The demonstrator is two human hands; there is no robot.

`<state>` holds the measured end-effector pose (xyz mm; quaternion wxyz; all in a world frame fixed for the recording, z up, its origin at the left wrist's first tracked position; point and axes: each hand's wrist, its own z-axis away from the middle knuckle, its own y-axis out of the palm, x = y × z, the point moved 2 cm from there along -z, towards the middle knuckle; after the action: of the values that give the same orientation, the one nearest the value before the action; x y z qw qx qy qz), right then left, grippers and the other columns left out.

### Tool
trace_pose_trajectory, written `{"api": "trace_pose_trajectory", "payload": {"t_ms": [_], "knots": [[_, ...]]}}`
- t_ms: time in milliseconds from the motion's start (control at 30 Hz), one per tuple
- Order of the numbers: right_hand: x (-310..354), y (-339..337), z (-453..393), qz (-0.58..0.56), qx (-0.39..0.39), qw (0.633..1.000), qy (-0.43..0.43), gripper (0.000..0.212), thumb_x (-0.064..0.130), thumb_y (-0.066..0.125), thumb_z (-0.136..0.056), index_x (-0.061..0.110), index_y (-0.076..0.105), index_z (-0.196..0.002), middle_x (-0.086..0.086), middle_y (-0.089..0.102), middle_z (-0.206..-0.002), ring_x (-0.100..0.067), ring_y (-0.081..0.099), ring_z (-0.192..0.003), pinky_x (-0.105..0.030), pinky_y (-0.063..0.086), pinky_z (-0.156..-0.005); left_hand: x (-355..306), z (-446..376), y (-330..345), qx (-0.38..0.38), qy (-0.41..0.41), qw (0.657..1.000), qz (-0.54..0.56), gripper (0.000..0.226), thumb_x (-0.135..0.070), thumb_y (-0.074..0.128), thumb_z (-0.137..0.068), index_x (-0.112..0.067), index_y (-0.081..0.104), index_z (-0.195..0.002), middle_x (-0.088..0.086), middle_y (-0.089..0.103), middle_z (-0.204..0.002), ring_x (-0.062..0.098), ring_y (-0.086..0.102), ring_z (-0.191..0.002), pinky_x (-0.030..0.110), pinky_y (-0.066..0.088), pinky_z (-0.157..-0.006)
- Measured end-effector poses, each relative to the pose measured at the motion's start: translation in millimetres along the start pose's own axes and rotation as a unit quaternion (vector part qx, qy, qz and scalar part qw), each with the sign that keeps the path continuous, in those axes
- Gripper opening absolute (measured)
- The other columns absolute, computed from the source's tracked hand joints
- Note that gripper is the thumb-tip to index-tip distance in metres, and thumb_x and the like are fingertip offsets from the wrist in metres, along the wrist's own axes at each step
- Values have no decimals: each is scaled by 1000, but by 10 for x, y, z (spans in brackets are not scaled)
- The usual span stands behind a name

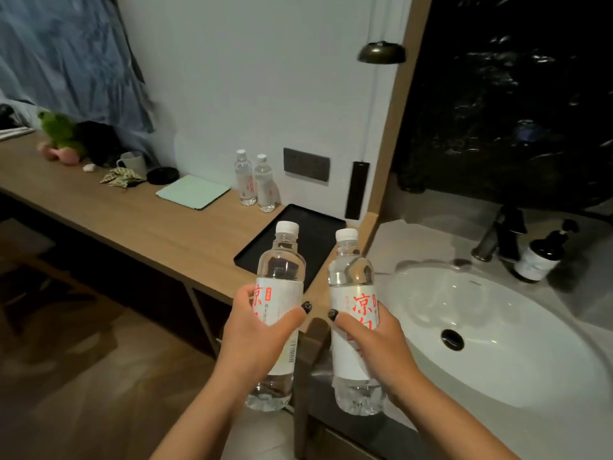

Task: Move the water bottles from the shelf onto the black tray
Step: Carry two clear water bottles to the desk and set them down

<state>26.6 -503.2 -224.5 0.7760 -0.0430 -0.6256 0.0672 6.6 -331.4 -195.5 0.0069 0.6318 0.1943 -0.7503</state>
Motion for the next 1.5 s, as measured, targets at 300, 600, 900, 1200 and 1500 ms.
{"api": "trace_pose_trajectory", "payload": {"t_ms": [300,600,900,1200,1500], "knots": [[241,1245,-539,-38,-29,998,30,35,41,71,-74,26,49,-96,-8,62,-95,-24,65,-85,-30,53,-62,202,-1003,-1161,26,-8,999,-28,60,-32,76,-74,-28,33,-116,-13,47,-96,5,51,-84,16,41,-57],[379,1863,-1252,-22,0,999,45,27,30,71,-79,23,52,-96,-12,64,-95,-28,66,-85,-36,56,-66,487,-1739,-1664,-10,-66,998,-11,59,-26,77,-73,-22,38,-117,-10,49,-94,7,53,-81,14,39,-52],[512,2300,-2552,-44,-3,995,86,27,28,70,-80,20,54,-99,-14,65,-95,-30,67,-85,-42,58,-71,507,-2978,-1892,-42,-106,993,-32,54,-26,78,-72,-21,43,-112,-7,57,-92,6,58,-78,20,41,-54],[616,2552,-3615,-20,-14,989,147,40,34,73,-73,17,54,-103,-16,66,-93,-31,69,-80,-41,59,-68,510,-4082,-1845,-53,-138,989,-4,58,-38,83,-52,-28,46,-95,-2,64,-92,13,64,-79,31,52,-65],[604,2780,-4225,-14,-77,975,209,26,23,75,-77,15,56,-93,-13,68,-87,-27,67,-78,-36,55,-62,624,-5021,-1839,23,-106,991,-77,54,-30,86,-56,-21,50,-95,-3,66,-83,9,65,-71,22,47,-54]]}}
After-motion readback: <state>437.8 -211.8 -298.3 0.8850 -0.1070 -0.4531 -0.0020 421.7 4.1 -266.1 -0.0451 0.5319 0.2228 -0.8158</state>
